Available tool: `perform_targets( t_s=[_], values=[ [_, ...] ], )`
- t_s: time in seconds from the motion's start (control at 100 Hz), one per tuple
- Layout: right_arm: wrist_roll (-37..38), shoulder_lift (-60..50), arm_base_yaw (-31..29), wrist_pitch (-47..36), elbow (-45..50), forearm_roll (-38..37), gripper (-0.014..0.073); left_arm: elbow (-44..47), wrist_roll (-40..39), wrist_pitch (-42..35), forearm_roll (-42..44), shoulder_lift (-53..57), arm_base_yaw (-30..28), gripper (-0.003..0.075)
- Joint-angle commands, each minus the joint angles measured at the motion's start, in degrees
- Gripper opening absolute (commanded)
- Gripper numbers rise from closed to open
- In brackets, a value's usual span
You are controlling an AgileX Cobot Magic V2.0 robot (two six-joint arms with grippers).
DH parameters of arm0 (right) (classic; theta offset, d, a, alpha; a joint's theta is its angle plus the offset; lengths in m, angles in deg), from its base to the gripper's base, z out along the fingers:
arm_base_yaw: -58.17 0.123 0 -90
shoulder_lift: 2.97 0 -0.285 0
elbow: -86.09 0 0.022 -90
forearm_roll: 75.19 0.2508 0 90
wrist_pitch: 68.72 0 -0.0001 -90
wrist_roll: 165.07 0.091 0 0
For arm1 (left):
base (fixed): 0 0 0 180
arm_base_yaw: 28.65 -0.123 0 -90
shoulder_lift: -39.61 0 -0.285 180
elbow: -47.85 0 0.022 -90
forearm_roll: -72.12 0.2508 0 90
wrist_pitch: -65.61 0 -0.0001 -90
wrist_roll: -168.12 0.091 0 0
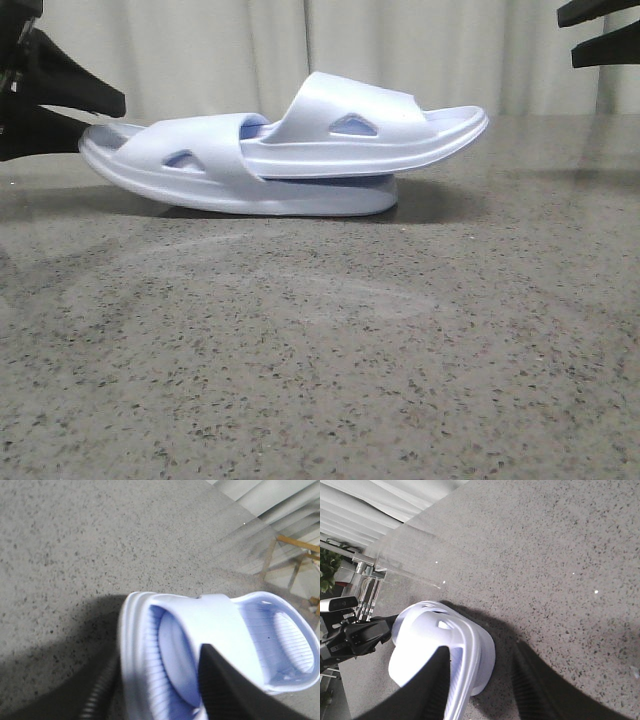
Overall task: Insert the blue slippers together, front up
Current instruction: 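Open both grippers and raise them away from the nested slippers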
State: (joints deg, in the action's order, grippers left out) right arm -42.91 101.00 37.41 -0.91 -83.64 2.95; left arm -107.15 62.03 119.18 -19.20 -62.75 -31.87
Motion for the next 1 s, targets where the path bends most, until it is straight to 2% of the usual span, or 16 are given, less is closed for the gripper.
perform_targets(
  t_s=[0.0, 0.22, 0.29, 0.34, 0.44, 0.56, 0.58, 0.71, 0.89, 0.99],
  values=[
    [-0.05, -2.88, -0.32, 7.21, -1.75, 3.89, 0.0245, -2.81, 2.13, 3.62, -2.47, 2.08, 0.26, 0.0454],
    [0.30, -3.01, -0.32, 7.21, -1.75, 3.89, 0.0220, -9.38, 2.49, 9.82, 1.47, 2.88, -1.37, 0.0452],
    [0.30, -3.66, -0.32, 7.21, -1.75, 3.77, 0.0141, -11.18, 1.67, 10.18, 2.53, 4.46, -2.16, 0.0422],
    [0.30, -4.48, -0.32, 7.21, -1.75, 3.36, 0.0050, -12.30, 0.95, 10.06, 3.88, 5.91, -2.73, 0.0390],
    [0.02, -5.97, -0.32, 7.21, -1.75, 2.34, -0.0108, -13.36, 0.68, 9.68, 4.42, 9.24, -3.83, 0.0258],
    [-0.42, -8.00, -0.07, 5.96, -1.75, 1.51, -0.0087, -13.49, 0.68, 7.29, 5.36, 13.84, -4.38, 0.0036],
    [-0.42, -8.52, 0.03, 5.39, -1.75, 1.22, -0.0087, -13.49, 0.68, 6.45, 5.93, 14.68, -4.38, 0.0017],
    [-0.42, -12.83, 1.52, -0.84, -0.82, -2.65, -0.0087, -13.37, 0.68, -2.45, 11.29, 20.67, -3.61, 0.0015],
    [-0.78, -22.63, 8.95, -18.34, 4.23, -10.09, -0.0087, -9.06, 0.68, -20.45, 15.02, 29.86, 1.22, 0.0015],
    [-1.71, -28.07, 13.54, -27.02, 8.56, -12.60, -0.0087, -5.29, 2.18, -25.93, 15.06, 34.47, 3.99, 0.0015]
  ],
)
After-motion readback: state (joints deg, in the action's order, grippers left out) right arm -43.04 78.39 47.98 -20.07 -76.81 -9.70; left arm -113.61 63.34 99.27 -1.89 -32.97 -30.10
